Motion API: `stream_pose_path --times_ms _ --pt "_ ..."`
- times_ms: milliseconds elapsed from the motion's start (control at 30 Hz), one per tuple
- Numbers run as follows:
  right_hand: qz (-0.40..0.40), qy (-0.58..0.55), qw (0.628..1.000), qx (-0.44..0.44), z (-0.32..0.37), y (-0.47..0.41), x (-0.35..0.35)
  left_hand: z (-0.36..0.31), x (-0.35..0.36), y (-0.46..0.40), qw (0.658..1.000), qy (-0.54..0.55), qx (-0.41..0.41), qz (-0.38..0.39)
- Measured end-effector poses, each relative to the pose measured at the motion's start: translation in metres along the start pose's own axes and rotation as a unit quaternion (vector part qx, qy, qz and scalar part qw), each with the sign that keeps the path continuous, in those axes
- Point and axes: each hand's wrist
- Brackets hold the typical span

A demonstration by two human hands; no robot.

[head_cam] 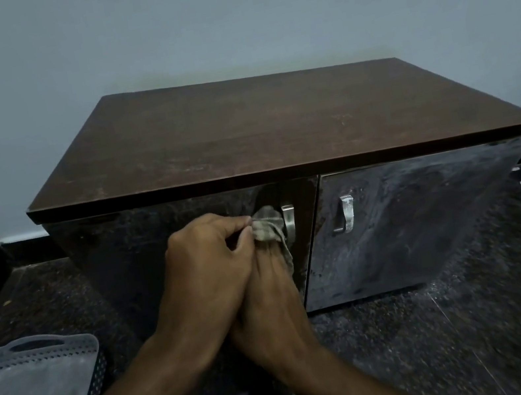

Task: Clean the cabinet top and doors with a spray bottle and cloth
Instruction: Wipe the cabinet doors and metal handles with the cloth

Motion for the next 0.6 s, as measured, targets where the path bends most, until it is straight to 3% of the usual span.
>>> stream_pose_path --times_ms 100,267,600 --pt "0.011 0.022 0.999 -0.027 -0.013 0.005 0.001 0.001 0.0 0.001 1.0 0.009 0.007 -0.004" --pt "0.068 0.087 0.994 0.014 -0.045 0.034 0.023 0.004 0.008 -0.001 0.999 0.018 -0.021 0.017" --pt "0.007 0.074 0.997 0.007 -0.049 0.042 0.02 0.005 0.008 -0.001 0.999 -0.005 -0.027 0.035"
Point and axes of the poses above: each hand's wrist, its own y-axis away from the middle knuckle, its own x-axis out of the palm, z = x × y, and after that the axes turned 5 degrees about x, right-handed
